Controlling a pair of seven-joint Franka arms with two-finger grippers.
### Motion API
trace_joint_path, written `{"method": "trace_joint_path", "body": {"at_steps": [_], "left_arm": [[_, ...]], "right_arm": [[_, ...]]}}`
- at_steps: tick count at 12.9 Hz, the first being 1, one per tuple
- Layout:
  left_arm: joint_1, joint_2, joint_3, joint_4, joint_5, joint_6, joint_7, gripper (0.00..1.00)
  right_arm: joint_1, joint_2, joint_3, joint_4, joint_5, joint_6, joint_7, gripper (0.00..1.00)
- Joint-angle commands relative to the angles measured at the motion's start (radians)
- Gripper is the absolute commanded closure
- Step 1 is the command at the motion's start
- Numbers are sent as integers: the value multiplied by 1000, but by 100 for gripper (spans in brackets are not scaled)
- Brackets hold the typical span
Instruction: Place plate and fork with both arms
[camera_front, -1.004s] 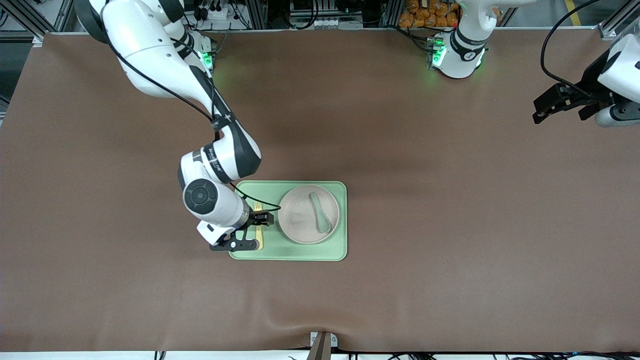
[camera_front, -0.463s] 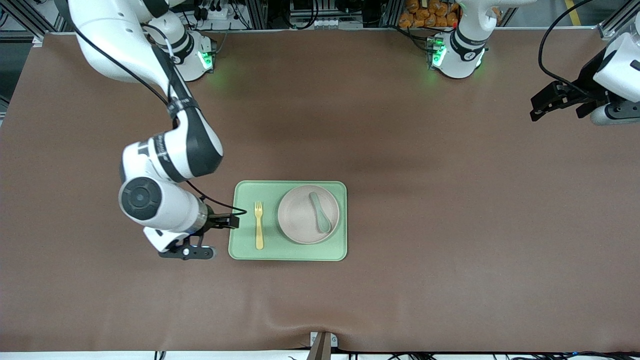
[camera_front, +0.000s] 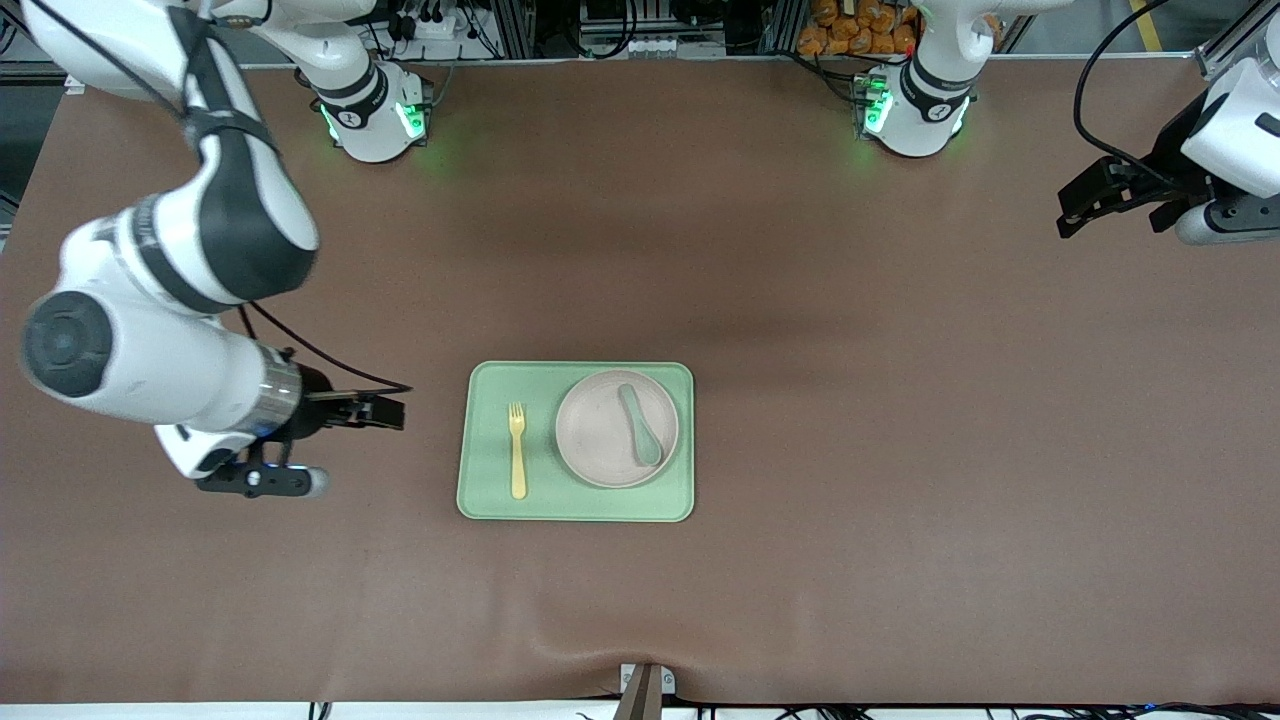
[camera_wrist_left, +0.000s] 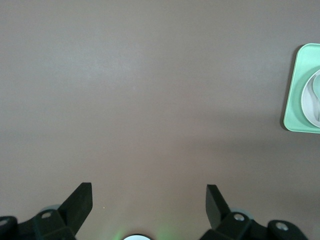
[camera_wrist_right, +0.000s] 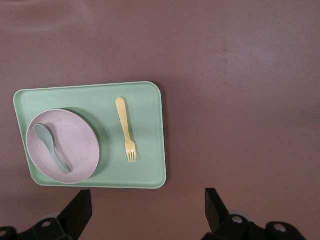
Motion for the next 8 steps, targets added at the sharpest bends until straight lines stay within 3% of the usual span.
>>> {"method": "trace_joint_path", "body": {"at_steps": [1, 4, 8], "left_arm": [[6, -26, -9, -6, 15, -20, 14, 0], [6, -39, -9, -18, 15, -20, 14, 0], [5, -59, -9, -43, 15, -17, 13, 0]], "right_arm": [[-58, -65, 58, -17, -65, -23, -57, 0], [-53, -140, 47, 47, -108, -179, -65, 0], [-1, -321, -95, -16, -96, -227, -66, 0]]}}
